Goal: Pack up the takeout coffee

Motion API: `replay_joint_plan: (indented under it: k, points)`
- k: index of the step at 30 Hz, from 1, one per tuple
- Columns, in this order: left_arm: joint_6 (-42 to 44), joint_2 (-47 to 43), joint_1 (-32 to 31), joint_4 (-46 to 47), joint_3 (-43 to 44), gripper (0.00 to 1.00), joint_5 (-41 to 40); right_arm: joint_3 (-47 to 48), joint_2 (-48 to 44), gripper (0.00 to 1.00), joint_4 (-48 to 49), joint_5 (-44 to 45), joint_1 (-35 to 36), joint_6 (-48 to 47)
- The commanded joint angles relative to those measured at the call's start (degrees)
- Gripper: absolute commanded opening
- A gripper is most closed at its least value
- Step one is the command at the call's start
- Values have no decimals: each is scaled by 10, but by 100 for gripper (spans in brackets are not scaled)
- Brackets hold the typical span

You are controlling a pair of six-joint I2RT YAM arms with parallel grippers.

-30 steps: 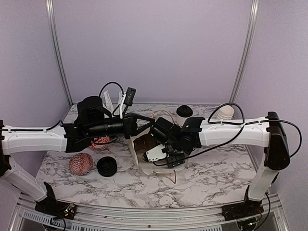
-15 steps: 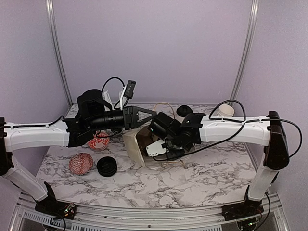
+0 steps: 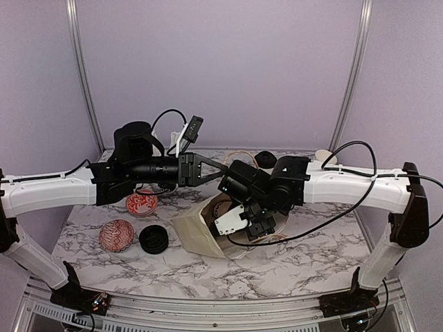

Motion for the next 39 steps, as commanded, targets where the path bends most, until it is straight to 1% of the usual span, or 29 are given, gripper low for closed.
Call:
replay_joint_plan:
  k: [1,2,3,5,8,10,12,13,15,17,20,22,25,29,34,39]
  points:
    - [79,3,-9,-158,34,2,-8,2,-10,90,30,-5,8,-3]
    - [94,4,-9,-182,43,4,-18,-2,-9,90,35,-5,7,-4]
    - [115,1,-9,-208,50,9,-25,-5,-9,91,41,-6,6,-6]
    - [143,-7,-9,-239,66,26,-40,-11,-10,92,56,-6,2,-10]
    - [202,-27,-9,-317,100,46,-32,-8,-9,93,71,-7,-10,-17]
    - [246,-51,-9,-364,130,56,-30,0,-6,93,75,-14,-19,-17]
    - [273,-78,-5,-381,135,66,-42,5,-5,92,75,-26,-26,-15]
    - [282,-89,0,-382,134,69,-49,6,-6,93,75,-28,-28,-15]
    - [286,-91,30,-384,132,71,-76,6,-7,93,75,-35,-29,-15]
    - [276,-73,62,-383,130,71,-107,4,-7,92,76,-41,-34,-15]
    - [250,-14,102,-384,137,70,-179,3,-9,92,76,-59,-48,-16]
    - [236,36,126,-377,142,70,-197,5,-8,92,76,-71,-57,-18]
    - [220,135,148,-353,159,69,-166,11,-4,93,77,-88,-69,-18]
    - [213,235,151,-336,205,68,-122,10,1,94,82,-103,-77,-14]
    - [200,301,151,-306,226,68,-100,13,14,94,92,-110,-84,-9]
    - [199,347,151,-300,247,68,-80,17,32,95,102,-103,-95,-5]
